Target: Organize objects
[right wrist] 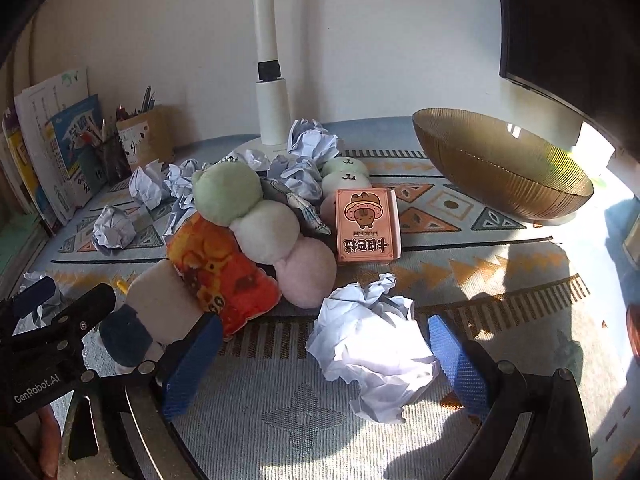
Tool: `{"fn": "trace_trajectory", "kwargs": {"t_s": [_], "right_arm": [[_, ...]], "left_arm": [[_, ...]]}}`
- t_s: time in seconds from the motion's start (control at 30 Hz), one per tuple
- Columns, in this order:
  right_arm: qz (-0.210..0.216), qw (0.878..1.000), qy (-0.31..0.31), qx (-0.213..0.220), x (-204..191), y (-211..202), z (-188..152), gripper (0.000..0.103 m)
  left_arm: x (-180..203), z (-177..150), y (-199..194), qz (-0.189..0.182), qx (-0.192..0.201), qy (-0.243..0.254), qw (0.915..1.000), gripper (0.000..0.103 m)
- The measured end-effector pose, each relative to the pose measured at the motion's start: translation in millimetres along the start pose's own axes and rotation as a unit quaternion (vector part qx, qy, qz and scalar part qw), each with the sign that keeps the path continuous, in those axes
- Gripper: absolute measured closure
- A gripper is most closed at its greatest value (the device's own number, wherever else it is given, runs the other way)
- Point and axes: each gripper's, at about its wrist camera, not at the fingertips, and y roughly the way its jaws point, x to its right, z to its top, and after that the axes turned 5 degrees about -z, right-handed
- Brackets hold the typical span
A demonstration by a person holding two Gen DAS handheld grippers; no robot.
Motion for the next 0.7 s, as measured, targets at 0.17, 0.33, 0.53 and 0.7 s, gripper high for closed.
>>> {"fn": "trace_trajectory", "kwargs": {"t_s": [0.17,0.33,0.53,0.7], "right_arm": [[-0.001,1.0,-0.003,-0.001,-0.2,0.9,0.2,0.0],[-0.004,1.0,-0.004,-0.004,-0.6,2.2,-0.2,0.0],[-0.005,1.0,-0.005,-0.007,-1.0,3.1,-0.5,0.0],[-0.007,1.0,-0.004,-0.008,-1.7,3.3,-0.8,0.0]], "left_arm": [[-2.6,-0.2,0.1,-0.003,0.0,-0.008,1.0,0.001],[-4.9,0.0,1.4,-0.006,-0.003,-0.017,0.9998,0.001],[-7.6,0.0,2.1,-0.01,-0.005,-0.026,0.9996,0.001],[-9.8,0.1,2.8,-0.012,-0.006,-0.031,0.9994,0.001]]}}
